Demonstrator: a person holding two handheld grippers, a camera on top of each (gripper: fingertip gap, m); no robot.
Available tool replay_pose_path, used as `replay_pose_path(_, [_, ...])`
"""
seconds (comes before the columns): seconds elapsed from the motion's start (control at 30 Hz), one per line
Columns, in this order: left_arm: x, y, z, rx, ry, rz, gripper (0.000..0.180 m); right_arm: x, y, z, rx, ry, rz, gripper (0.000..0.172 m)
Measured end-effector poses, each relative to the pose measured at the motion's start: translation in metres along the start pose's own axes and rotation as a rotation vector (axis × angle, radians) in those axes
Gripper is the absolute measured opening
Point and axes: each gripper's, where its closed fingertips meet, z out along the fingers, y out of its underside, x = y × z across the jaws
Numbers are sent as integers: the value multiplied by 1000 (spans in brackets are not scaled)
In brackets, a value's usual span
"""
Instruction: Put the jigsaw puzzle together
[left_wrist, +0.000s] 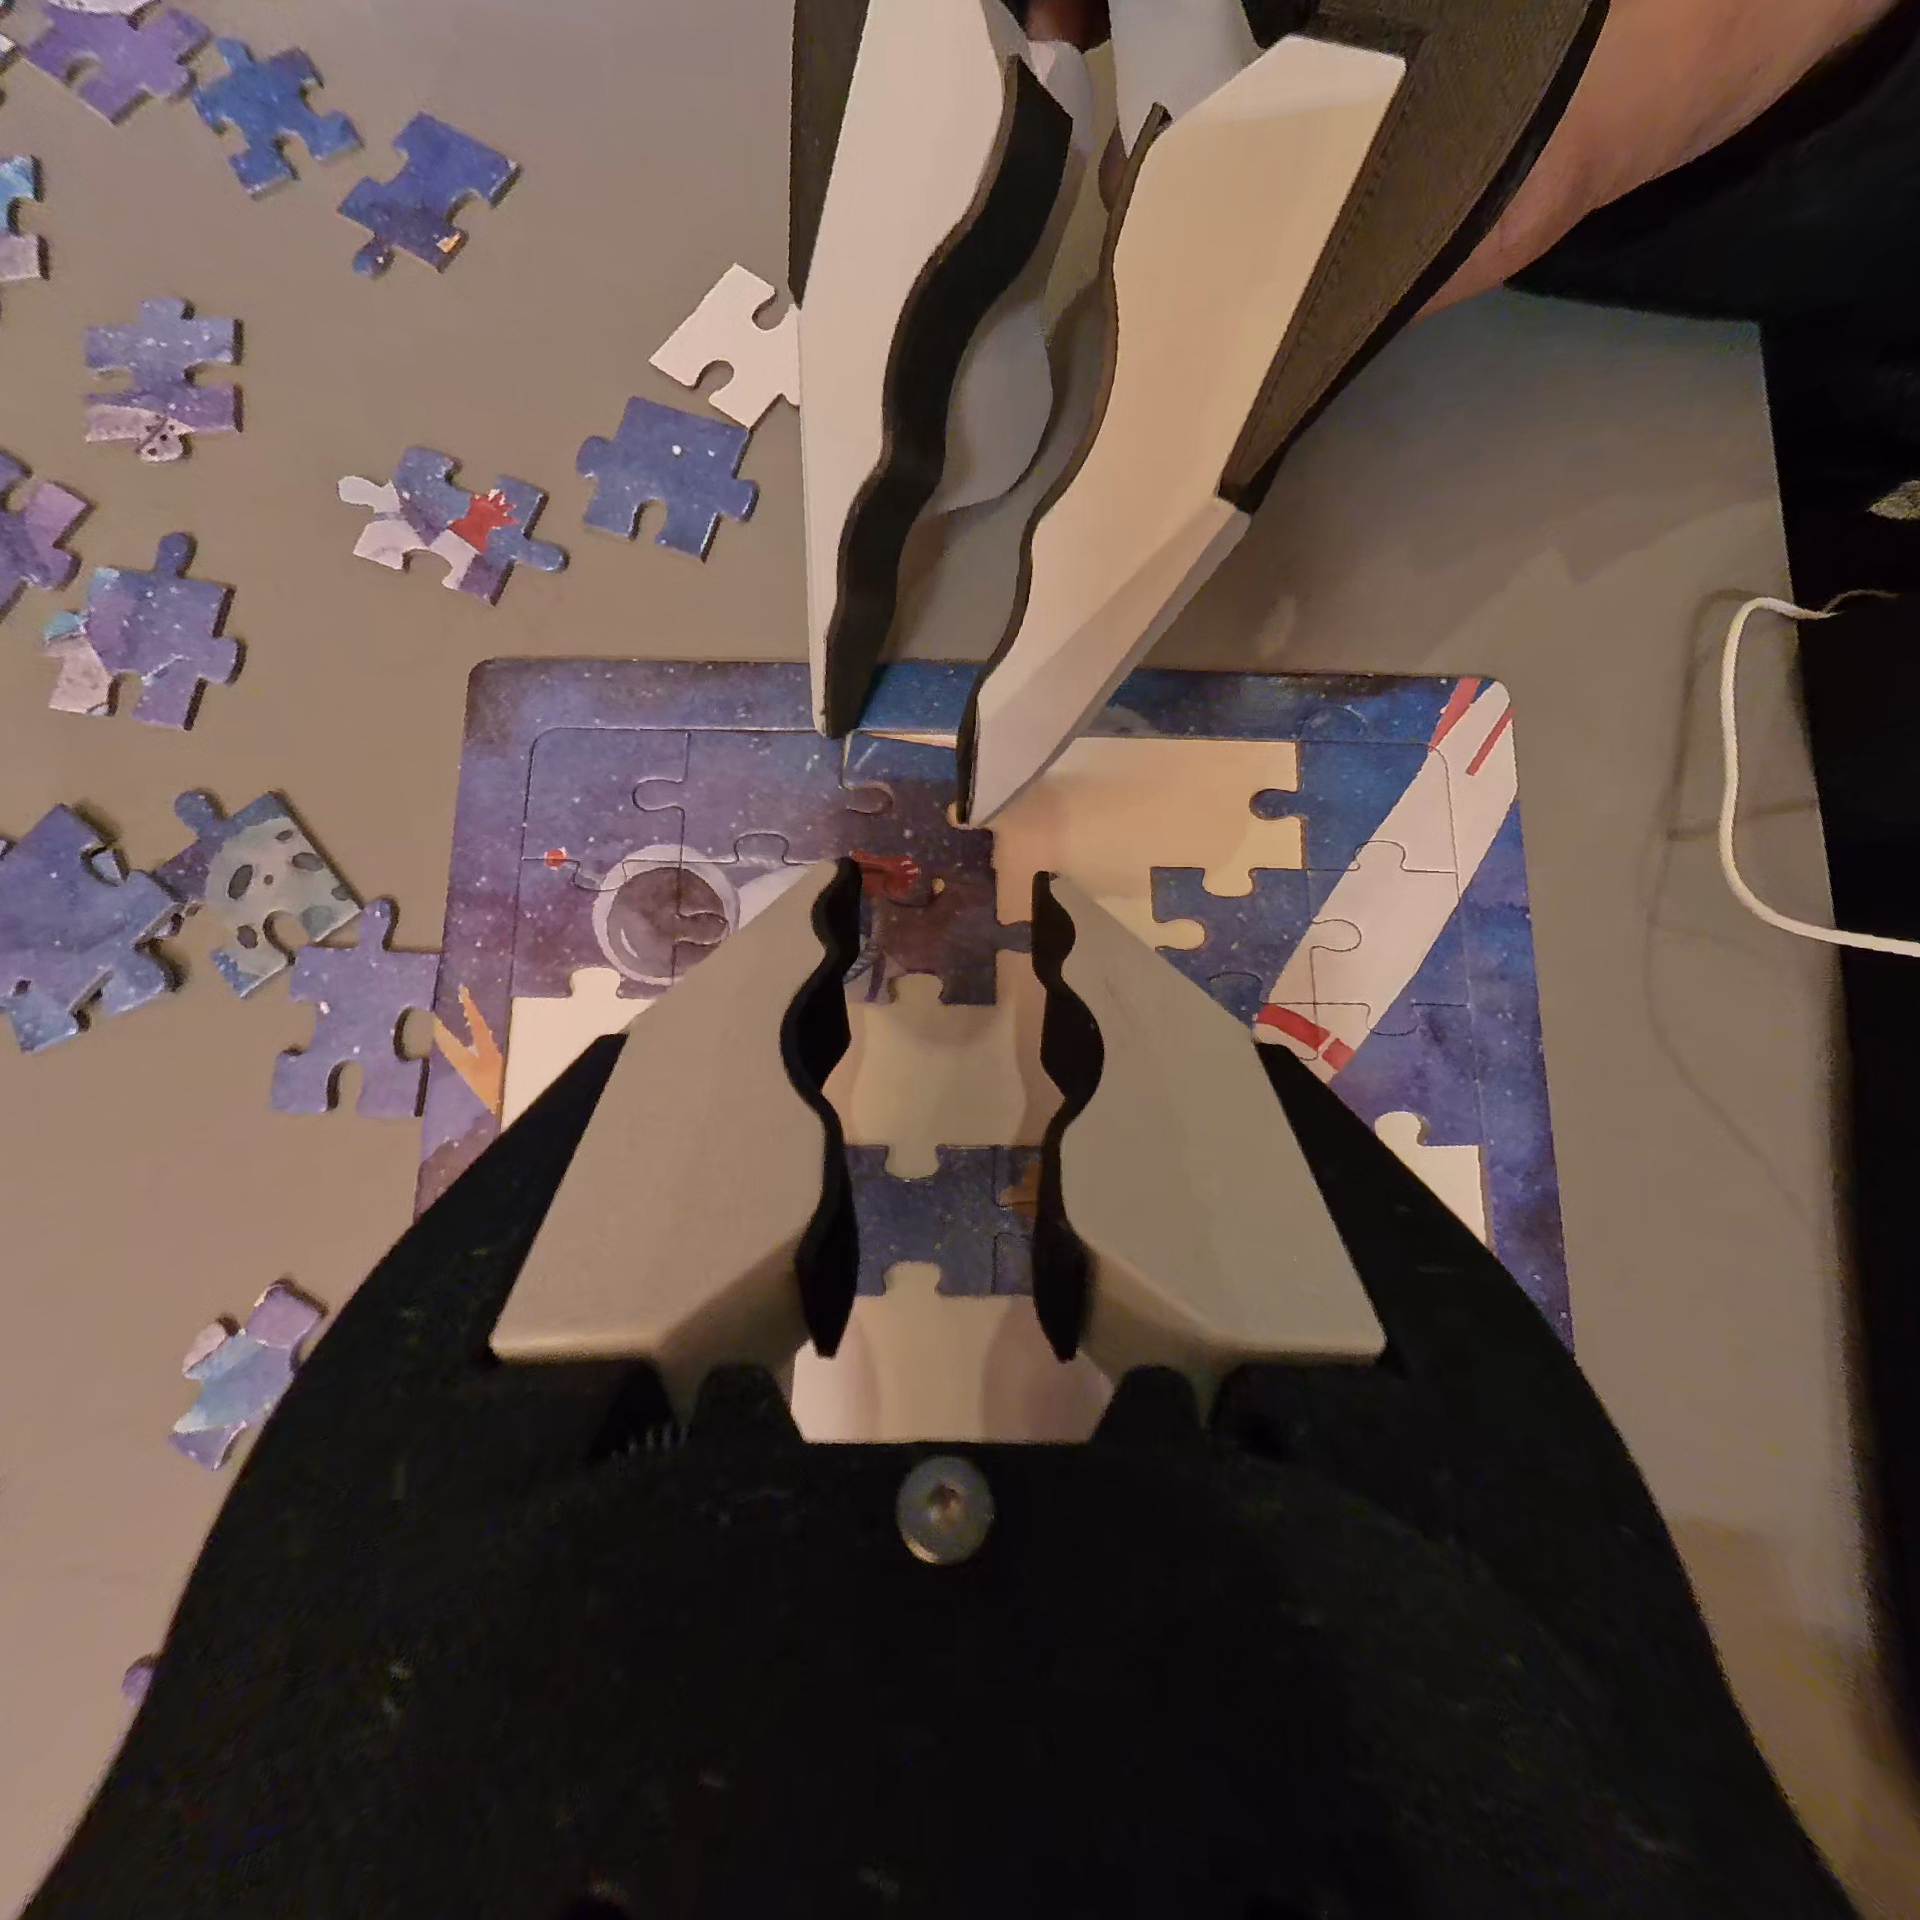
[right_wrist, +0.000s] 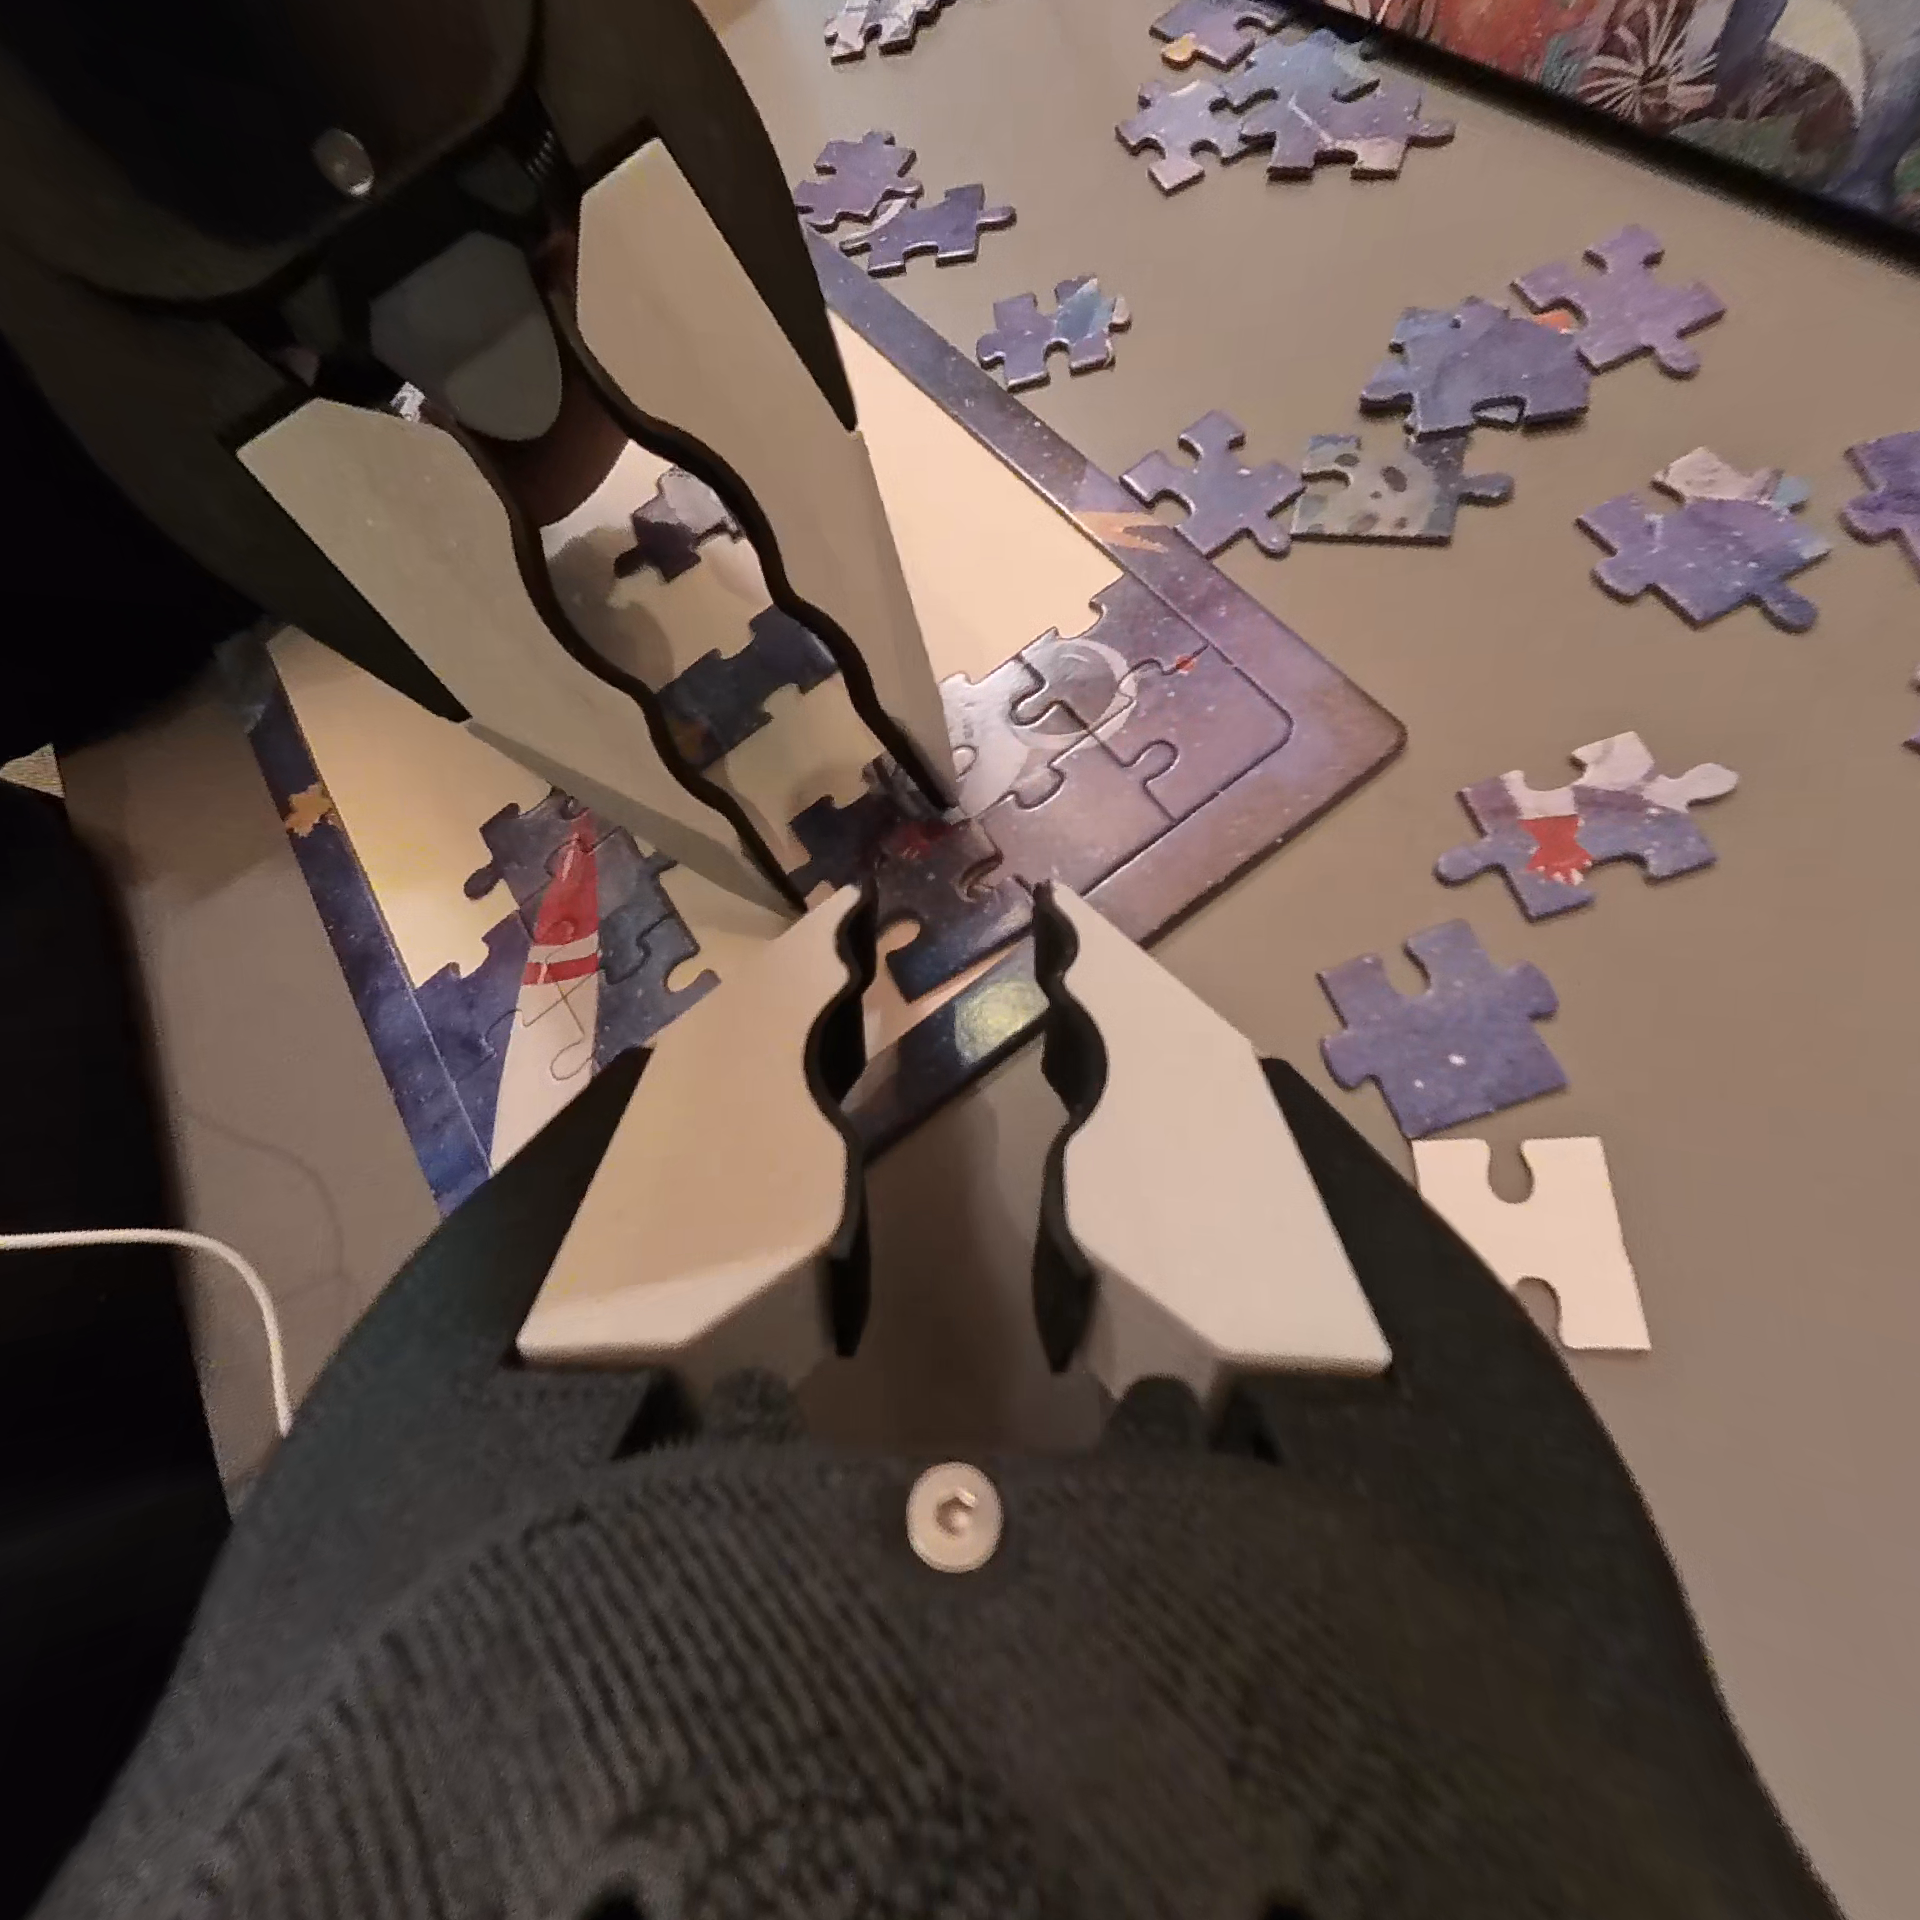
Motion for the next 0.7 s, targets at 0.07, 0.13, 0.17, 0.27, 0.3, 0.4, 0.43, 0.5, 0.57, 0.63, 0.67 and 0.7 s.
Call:
replay_pose_path(0.07, [2,1,0,-4,2,1,31,0,-1,-1,4,1,-2,28])
replay_pose_path(0.13, [4,2,1,-8,7,3,31,0,-1,-2,6,4,-4,28])
replay_pose_path(0.17, [5,2,1,-8,9,4,31,0,-2,-2,7,5,-6,28])
replay_pose_path(0.27, [8,1,2,-6,20,4,31,1,-1,-2,6,10,-8,28])
replay_pose_path(0.3, [8,1,3,-5,22,3,31,2,-1,-1,3,15,-8,27])
replay_pose_path(0.4, [7,1,3,-8,18,4,30,5,2,0,-12,35,-11,26])
replay_pose_path(0.43, [7,0,2,-5,12,4,30,6,3,0,-17,42,-14,25])
replay_pose_path(0.5, [6,0,-1,4,8,-2,30,7,4,0,-22,53,-21,25])
replay_pose_path(0.57, [5,1,-2,5,5,-10,30,7,4,0,-23,56,-25,24])
replay_pose_path(0.63, [5,3,-2,-5,1,-12,30,7,4,1,-23,57,-26,24])
replay_pose_path(0.67, [6,4,-1,-11,3,-13,30,7,4,1,-23,57,-26,24])
replay_pose_path(0.7, [7,5,0,-16,6,-13,30,7,4,1,-24,59,-26,24])
